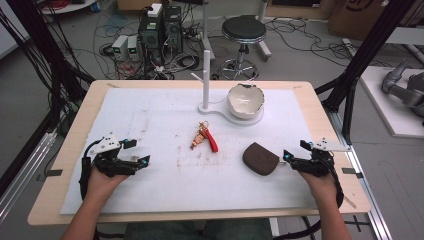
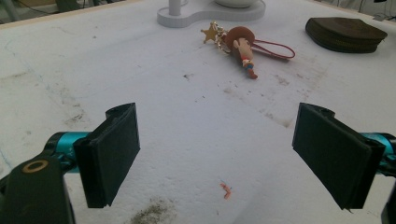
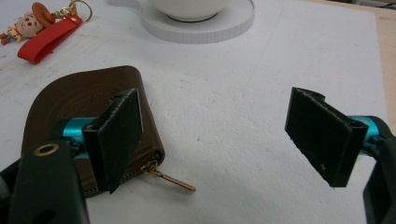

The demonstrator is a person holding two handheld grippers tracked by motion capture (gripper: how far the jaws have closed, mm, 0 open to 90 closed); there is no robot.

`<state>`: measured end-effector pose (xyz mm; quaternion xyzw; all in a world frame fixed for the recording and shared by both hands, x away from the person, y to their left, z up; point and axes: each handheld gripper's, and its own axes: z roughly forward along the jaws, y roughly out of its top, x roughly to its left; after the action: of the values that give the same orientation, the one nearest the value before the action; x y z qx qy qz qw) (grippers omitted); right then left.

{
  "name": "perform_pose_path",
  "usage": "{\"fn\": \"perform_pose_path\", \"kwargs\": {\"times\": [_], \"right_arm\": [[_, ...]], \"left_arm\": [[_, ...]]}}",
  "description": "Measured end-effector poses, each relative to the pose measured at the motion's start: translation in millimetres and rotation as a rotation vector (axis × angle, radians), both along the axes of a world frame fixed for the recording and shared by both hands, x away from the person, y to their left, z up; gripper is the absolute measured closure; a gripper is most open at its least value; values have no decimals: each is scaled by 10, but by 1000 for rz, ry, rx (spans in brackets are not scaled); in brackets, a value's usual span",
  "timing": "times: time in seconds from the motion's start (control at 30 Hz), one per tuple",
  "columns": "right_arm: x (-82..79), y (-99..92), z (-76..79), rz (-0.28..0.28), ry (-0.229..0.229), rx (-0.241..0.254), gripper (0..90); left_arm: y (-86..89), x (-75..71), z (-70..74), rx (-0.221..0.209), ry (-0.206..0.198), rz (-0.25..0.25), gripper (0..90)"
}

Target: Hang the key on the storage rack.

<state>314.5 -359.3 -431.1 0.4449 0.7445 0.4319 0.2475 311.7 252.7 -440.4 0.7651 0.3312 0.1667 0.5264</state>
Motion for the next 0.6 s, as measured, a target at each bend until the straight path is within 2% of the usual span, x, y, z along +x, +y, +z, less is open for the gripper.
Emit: {"fn": "perform_pose_path", "kwargs": {"times": [0.6], "right_arm": [[-25,-5,3,1,-1,-3,192]], "left_arm": [[-47,31,1,2,-2,-1,149]]}}
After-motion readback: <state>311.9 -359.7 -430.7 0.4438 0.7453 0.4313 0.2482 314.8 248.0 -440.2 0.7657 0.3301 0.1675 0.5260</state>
